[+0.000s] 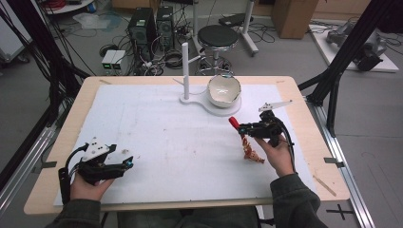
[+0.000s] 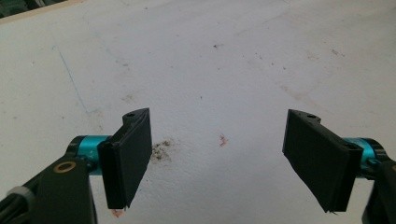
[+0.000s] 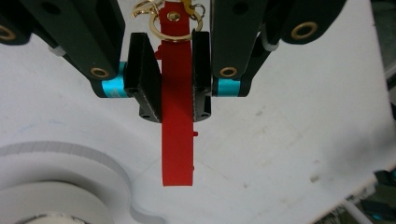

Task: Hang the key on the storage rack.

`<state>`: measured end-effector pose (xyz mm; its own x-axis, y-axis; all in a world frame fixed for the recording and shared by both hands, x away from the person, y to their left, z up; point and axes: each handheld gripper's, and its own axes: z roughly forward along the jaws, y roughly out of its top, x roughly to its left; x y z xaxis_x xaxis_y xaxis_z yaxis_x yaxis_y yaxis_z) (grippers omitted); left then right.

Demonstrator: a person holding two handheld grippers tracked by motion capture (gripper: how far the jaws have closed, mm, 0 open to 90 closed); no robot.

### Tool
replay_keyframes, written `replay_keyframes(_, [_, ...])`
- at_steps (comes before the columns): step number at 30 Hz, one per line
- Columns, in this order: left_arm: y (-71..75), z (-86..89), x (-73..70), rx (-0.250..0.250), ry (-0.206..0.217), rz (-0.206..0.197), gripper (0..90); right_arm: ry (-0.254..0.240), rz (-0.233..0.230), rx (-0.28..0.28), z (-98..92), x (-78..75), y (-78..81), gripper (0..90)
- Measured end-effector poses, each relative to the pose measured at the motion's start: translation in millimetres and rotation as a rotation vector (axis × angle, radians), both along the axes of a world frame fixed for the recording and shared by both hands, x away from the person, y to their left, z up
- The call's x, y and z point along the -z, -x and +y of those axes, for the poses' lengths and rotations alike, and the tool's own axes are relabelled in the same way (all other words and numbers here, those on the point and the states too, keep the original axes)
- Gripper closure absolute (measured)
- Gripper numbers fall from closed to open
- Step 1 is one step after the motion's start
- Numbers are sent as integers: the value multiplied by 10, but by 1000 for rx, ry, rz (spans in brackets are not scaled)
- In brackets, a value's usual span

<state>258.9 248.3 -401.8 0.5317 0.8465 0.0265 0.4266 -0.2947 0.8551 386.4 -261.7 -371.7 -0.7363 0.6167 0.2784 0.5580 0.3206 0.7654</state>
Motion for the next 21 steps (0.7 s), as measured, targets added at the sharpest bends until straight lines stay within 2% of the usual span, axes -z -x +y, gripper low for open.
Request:
replay_keyframes(11, [1, 9, -6, 1, -4, -3, 245, -65, -43, -26, 54, -219, 1, 748])
replay_keyframes(13, [2, 10, -7, 0, -1, -2, 245, -90, -44, -32, 62, -260, -4, 748])
replay_keyframes(21, [2, 11, -6, 0, 1, -2, 244, -111, -56, -47, 127, -367, -31, 748])
